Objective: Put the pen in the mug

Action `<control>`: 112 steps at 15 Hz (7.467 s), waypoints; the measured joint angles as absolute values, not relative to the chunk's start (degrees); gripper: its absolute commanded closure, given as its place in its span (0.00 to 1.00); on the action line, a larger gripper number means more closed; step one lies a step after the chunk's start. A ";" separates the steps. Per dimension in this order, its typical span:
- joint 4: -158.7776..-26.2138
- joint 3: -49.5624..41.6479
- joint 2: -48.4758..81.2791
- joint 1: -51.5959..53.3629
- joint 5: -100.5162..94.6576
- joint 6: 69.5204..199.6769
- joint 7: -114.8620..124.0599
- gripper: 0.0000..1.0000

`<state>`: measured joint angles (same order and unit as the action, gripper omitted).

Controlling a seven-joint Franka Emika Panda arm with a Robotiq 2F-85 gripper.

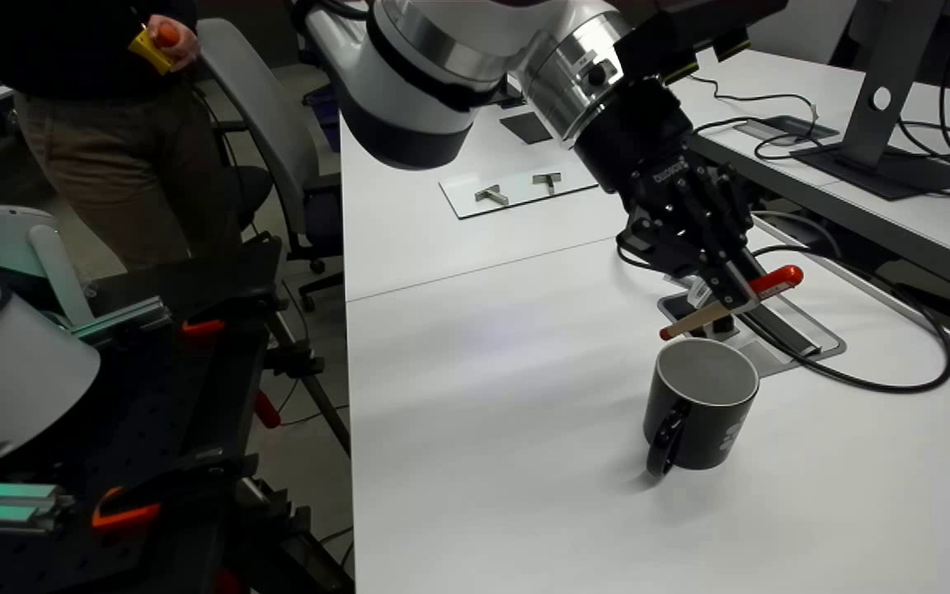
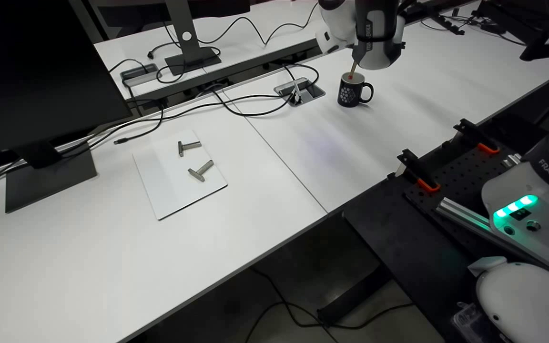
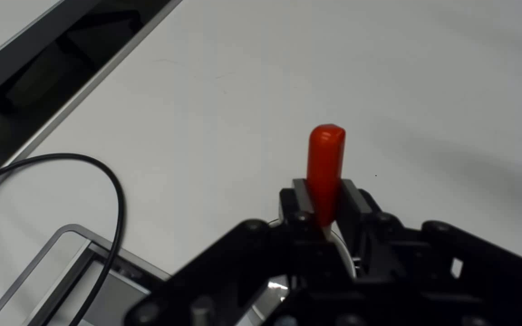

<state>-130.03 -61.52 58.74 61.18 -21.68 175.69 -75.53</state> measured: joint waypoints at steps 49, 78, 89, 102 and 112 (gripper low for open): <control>-108.61 -44.74 41.44 38.96 -101.84 194.86 -43.84 0.00; -107.82 -1.27 37.06 1.47 -130.72 197.62 -74.91 0.00; -111.07 15.68 37.12 -8.31 -123.11 183.56 -66.96 0.00; -112.44 19.63 37.68 -10.91 -116.69 171.41 -57.05 0.00; -112.29 13.70 37.44 -4.86 -108.37 167.83 -48.37 0.00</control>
